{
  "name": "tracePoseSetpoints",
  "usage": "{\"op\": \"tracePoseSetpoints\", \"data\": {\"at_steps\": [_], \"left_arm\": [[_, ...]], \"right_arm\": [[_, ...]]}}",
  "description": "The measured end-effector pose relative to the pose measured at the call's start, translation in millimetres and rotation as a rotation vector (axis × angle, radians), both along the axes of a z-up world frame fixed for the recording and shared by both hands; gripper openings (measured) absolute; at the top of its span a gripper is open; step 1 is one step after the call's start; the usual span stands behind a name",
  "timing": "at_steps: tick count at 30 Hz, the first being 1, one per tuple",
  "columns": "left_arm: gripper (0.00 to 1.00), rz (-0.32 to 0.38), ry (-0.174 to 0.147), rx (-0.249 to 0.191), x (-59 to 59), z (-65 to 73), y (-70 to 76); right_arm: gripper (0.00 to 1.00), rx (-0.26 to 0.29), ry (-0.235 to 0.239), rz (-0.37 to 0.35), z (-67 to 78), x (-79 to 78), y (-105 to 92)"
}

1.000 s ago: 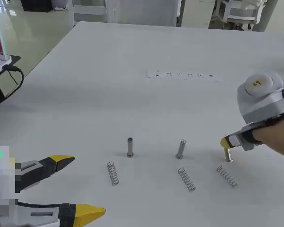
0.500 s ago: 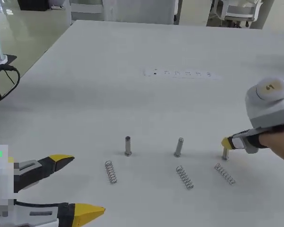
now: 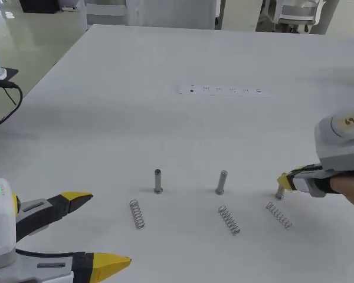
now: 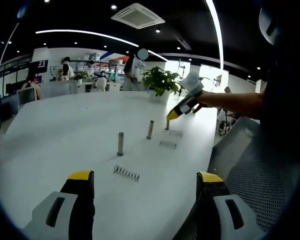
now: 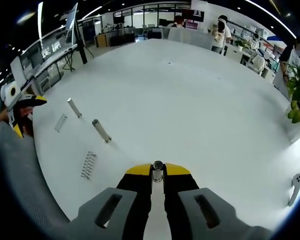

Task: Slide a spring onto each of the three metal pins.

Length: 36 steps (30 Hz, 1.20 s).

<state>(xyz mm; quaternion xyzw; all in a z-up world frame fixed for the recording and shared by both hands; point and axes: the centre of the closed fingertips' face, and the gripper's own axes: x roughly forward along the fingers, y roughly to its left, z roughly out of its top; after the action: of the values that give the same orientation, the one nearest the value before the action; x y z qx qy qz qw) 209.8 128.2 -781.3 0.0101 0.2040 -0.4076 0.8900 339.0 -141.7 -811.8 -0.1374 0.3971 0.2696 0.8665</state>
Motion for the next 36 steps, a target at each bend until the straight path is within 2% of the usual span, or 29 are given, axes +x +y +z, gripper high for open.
{"op": "tracePoseSetpoints", "data": {"at_steps": [13,36], "left_arm": [[0.8,-0.003,0.0,0.001,0.1,-0.1,-0.6],[0.8,0.0,-0.001,0.001,-0.6,0.0,0.6]], "right_arm": [[0.06,-0.018,-0.008,0.011,-0.4,-2.1,-2.7],[0.11,-0.009,-0.009,0.002,0.0,-5.3,-6.1]]}}
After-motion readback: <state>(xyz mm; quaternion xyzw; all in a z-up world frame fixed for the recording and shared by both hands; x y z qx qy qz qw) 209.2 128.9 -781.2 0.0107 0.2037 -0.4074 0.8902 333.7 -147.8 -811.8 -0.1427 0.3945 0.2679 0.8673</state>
